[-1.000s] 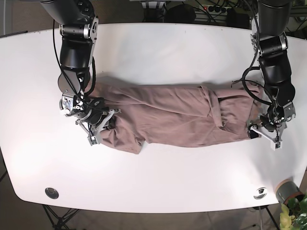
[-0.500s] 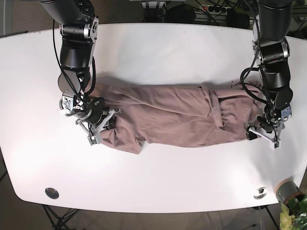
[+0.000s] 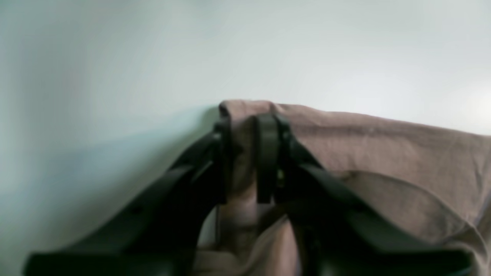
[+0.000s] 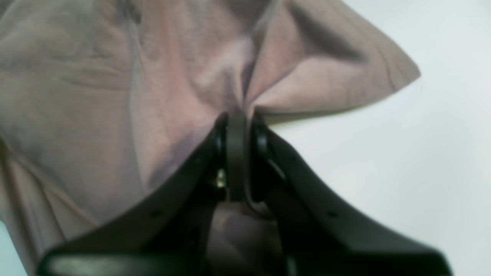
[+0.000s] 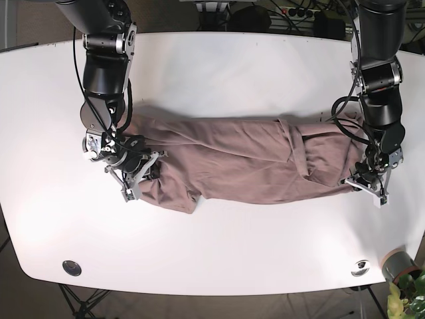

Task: Fold the T-shirt properly
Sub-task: 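Move the left gripper to the opposite hem corner and grasp it, then lift the T-shirt with both grippers and flip it over onto the table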

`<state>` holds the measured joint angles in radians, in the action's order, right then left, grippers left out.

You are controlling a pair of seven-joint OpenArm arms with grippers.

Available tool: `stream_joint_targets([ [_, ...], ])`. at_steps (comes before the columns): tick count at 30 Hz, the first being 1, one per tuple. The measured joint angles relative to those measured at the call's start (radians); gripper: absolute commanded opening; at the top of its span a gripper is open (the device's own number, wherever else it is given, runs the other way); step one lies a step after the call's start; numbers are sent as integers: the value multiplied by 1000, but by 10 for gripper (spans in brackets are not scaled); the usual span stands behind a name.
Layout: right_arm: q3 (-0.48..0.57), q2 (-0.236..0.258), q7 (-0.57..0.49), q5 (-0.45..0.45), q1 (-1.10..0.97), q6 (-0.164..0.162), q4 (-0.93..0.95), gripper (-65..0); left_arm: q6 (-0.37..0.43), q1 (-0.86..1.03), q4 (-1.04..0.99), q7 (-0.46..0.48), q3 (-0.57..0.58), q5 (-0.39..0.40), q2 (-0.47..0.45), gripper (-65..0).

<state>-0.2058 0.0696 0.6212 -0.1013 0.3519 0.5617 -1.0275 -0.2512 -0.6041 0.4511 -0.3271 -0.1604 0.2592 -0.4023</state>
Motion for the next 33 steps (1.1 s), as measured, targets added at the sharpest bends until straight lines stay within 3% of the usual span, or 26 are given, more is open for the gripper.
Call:
stream_joint_targets([
  [5, 0, 0, 10, 2, -5, 0, -19, -628, 0, 19, 40, -33, -25, 12, 4, -650],
  [9, 0, 0, 38, 10, -26, 0, -112, -628, -4, 86, 172, -51, -82, 87, 11, -650],
  [14, 0, 0, 82, 9, -48, 0, -238, -628, 5, 137, 399, -212, -105, 115, 9, -650],
  [19, 3, 0, 141, 5, -62, 5, -377, -628, -3, 147, 587, -266, -151, 156, 11, -650],
  [24, 3, 14, 152, 14, -29, 10, -437, -628, 6, 165, 706, -291, -166, 145, 10, -650],
  [30, 8, 75, 193, -3, 61, 21, -470, -628, 1, 151, 868, -309, -164, 145, 11, -650],
  [33, 8, 105, 224, 4, 125, 16, -468, -628, -4, 108, 912, -367, -163, 150, 13, -650],
])
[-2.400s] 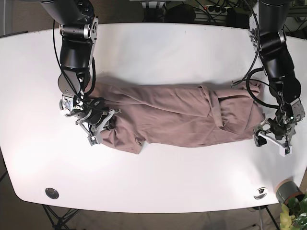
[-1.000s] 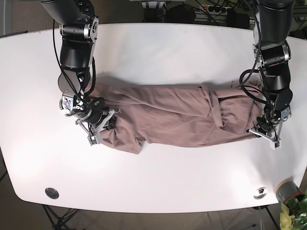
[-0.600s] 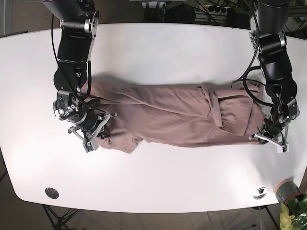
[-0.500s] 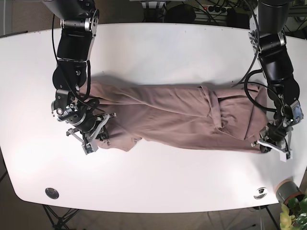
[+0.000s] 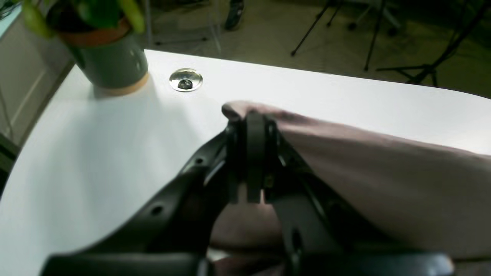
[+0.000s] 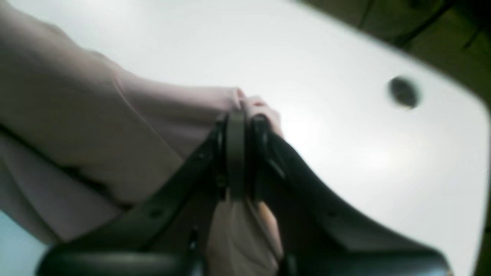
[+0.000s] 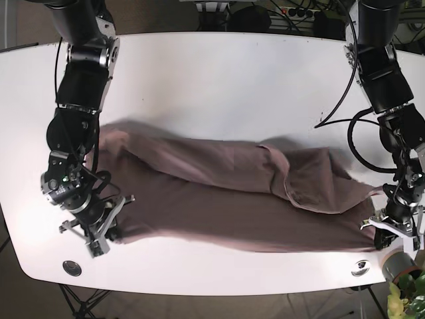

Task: Fold the T-shirt properly
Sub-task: 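Lift the T-shirt with both grippers and flip it over onto the table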

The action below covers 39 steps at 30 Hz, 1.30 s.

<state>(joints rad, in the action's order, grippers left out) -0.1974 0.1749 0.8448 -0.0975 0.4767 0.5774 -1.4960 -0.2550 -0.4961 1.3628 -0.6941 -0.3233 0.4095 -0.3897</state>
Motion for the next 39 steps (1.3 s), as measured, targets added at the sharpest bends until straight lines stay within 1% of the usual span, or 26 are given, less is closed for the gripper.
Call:
stream_joint_targets([
  [2, 0, 16, 6, -2, 50, 4, -1, -628, 2, -39, 11, -20, 1, -4, -1, -650],
  [7, 3, 45, 51, -16, 188, 11, 0, -628, 0, -151, 17, -24, 2, -4, -2, -650],
  [8, 6, 51, 55, -9, 216, 8, 4, -628, 0, -175, 14, -25, 3, -5, -2, -650],
  [12, 71, 97, 54, -10, 349, 7, 68, -628, 4, -298, -21, -24, 56, -5, -13, -650],
  [14, 96, 114, 57, -14, 411, 14, 103, -628, -2, -359, -48, -25, 79, -1, -12, -650],
  [15, 111, 120, 56, -11, 446, 10, 122, -628, -3, -385, -60, -23, 87, -1, -12, -650],
  [20, 167, 150, 57, -13, 592, 11, 179, -628, 1, -519, -122, -23, 88, -5, -15, -650],
  [24, 208, 155, 56, -16, 698, 10, 211, -628, 1, -628, -178, -25, 87, -4, -18, -650],
  [26, 227, 154, 76, -14, 735, 9, 209, -628, 1, -663, -178, -23, 97, -4, -20, -650],
  [27, 231, 152, 103, -15, 756, 11, 209, -628, 1, -675, -176, -20, 103, -4, -25, -650],
  [29, 231, 151, 126, -19, 784, 12, 209, -628, 0, -690, -176, -20, 126, 6, -39, -650],
  [30, 231, 152, 131, -19, 791, 17, 208, -628, 1, -692, -171, -19, 133, 7, -45, -650],
  [33, 228, 158, 172, -12, 784, 49, 153, -628, 1, -667, -127, -24, 138, 5, -49, -650],
  [34, 227, 158, 196, -10, 772, 53, 122, -628, 1, -650, -109, -30, 138, 7, -49, -650],
  [36, 224, 161, 211, -7, 735, 53, 70, -628, -3, -613, -66, -54, 135, 10, -49, -650],
  [39, 208, 174, 207, -18, 620, 53, -27, -628, -3, -536, -21, -76, 131, 5, -52, -650],
])
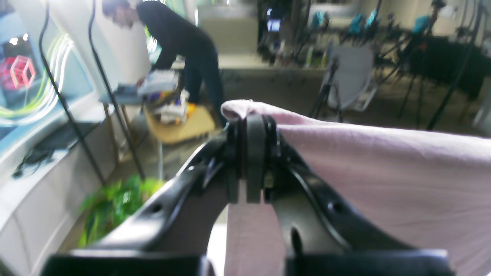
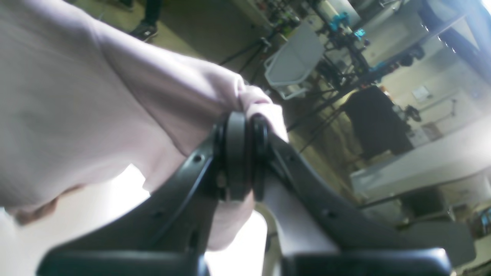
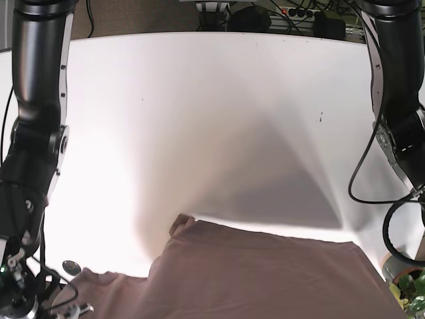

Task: Fold the T-shirt properly
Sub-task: 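Lift the T-shirt with both grippers and flip it over onto the table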

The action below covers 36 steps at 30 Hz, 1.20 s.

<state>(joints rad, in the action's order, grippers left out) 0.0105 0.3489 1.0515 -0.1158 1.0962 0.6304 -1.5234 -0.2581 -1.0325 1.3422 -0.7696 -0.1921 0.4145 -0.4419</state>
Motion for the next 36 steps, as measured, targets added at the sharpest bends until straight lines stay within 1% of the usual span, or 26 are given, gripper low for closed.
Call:
stream_joint_targets([
  [3, -30, 3, 13, 7, -138, 2, -72, -628, -4, 113, 65, -2, -3, 4, -13, -650],
  [7, -98, -3, 25, 2, -319, 6, -168, -628, -7, 248, 159, -8, -47, 7, -27, -650],
  [9, -129, -6, 13, 0, -402, -2, -211, -628, -1, 321, 201, -5, -71, 2, -35, -650],
  [11, -169, -22, 18, 7, -488, 2, -247, -628, 0, 397, 249, 1, -97, -1, -36, -650],
  [12, -191, -34, 15, 7, -534, -2, -270, -628, -3, 451, 279, 3, -111, 5, -35, -650],
  [15, -248, -69, 15, 2, -658, 2, -320, -628, -4, 581, 336, 0, -149, 13, -31, -650],
  [20, -301, -130, 23, 15, -813, -2, -367, -628, -5, 784, 396, -8, -184, 2, -16, -650],
  [21, -313, -141, 19, 7, -835, 3, -382, -628, -4, 826, 415, 0, -198, 8, -10, -650],
  [24, -348, -181, 7, 8, -915, 0, -414, -628, -5, 930, 447, -3, -243, 49, 24, -650],
  [26, -367, -203, 9, 10, -956, -2, -414, -628, -22, 999, 459, -6, -248, 65, 33, -650],
  [29, -379, -223, 17, 16, -1010, -2, -415, -628, -57, 1074, 470, -2, -246, 95, 34, -650],
  [31, -382, -238, 19, 23, -1038, -2, -414, -628, -60, 1113, 471, 0, -247, 92, 34, -650],
  [32, -390, -247, 14, 12, -1051, -2, -417, -628, -68, 1138, 473, 0, -248, 90, 34, -650],
  [36, -437, -283, 7, 12, -1116, -2, -439, -628, -79, 1230, 495, 3, -251, 87, 34, -650],
])
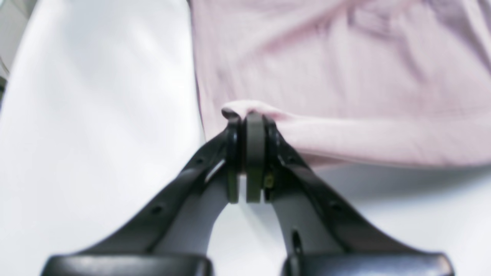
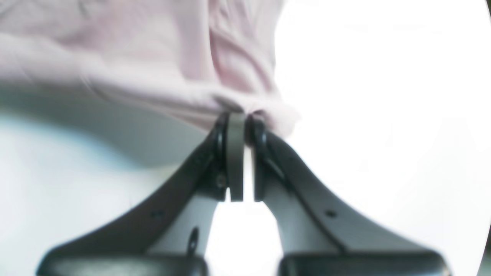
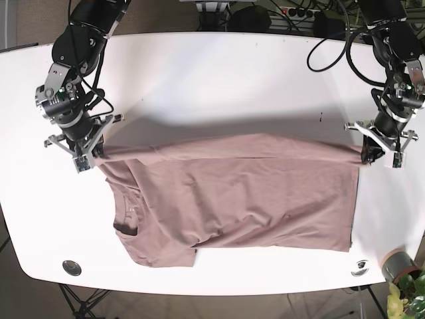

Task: Fold the T-shirt properly
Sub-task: 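Lift the T-shirt with both grippers and flip it over onto the table, then pull both grippers apart along the hem to smooth the T-shirt flat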

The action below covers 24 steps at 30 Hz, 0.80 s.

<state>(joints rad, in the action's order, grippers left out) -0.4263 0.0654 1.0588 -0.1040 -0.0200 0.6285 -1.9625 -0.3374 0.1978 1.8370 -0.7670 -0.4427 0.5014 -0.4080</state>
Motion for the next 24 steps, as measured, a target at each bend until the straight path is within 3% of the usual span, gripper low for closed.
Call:
stream_joint_targets([
  [4, -29, -10, 0, 4, -70, 0, 2, -628, -4, 69, 2, -3, -10, 2, 2, -650],
  [13, -131, -57, 0, 8, -238, 0, -7, -628, -77, 204, -5, 0, -181, -10, 62, -650],
  [16, -130, -62, -1, 6, -271, 0, -7, -628, -95, 234, -5, 4, -192, -2, 82, -650],
  [21, -128, -109, -41, 6, -286, 0, -8, -618, -90, 239, -5, 3, -174, -8, 81, -650],
  [22, -123, -117, -48, 5, -283, 0, -8, -604, -90, 237, -5, 4, -171, -6, 82, -650],
  [24, -122, -119, -54, -6, -275, 1, -8, -517, -93, 237, -5, 5, -169, -2, 84, -650],
])
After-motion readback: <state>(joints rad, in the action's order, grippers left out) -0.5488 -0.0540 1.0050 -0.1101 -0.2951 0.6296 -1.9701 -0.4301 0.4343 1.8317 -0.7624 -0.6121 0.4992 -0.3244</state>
